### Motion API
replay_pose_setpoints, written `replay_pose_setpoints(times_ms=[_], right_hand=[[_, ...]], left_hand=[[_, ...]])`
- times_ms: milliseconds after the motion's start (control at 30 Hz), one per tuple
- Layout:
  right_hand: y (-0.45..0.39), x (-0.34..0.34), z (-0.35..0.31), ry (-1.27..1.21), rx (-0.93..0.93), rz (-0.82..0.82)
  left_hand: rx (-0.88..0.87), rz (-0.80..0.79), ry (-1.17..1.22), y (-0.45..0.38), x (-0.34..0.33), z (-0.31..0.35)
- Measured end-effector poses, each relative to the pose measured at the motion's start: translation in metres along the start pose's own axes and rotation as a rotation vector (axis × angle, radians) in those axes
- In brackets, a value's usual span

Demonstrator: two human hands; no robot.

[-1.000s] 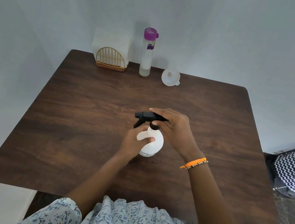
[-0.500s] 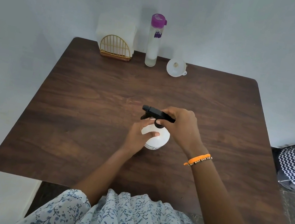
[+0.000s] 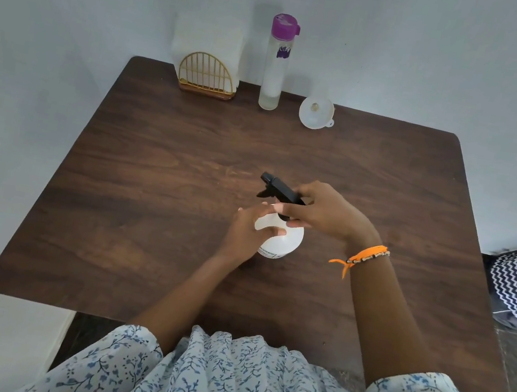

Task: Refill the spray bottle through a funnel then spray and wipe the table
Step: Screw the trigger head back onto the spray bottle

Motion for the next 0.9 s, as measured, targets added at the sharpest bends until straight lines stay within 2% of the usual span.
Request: replay_pose_setpoints(times_ms=[67,200,400,500,600,800,900], right_hand=[[0.005,-0.001,0.003,0.004,0.008,-0.093],[0.002,0.004,0.003,0.265,0.129,-0.047],[0.004,0.004,0.004,0.213,0.208,-0.087],[0.000,0.005,-0.001,0.194,0.316,0.002],[-0.007,0.003,0.005,0.118,0.328,0.055],[0.000,0.016,0.021,-0.022,0.283,0.481],[-0.001,0.007,0.032,-0.160,0.239,0.569]], left_hand=[[0.010,0.012,-0.002,0.000,0.001,0.000],[0.002,-0.011,-0.023,-0.002,0.002,-0.001],[0.013,-0.034,-0.023,-0.004,0.001,-0.001],[0.012,-0.042,-0.024,-0.003,0.001,0.000],[-0.005,-0.046,-0.020,-0.002,0.000,0.001],[-0.024,-0.025,-0.031,-0.001,0.001,0.006],[-0.071,-0.035,-0.037,-0.001,0.002,0.008]])
Point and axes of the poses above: each hand's wrist, its own y-axis away from the middle knuckle, its own x-axis out of the back of the hand, z = x × y, the point moved 10 cm from there along -y, towards the middle knuckle, and after that the axes turned 10 degrees about -x, right-handed, at the moved point
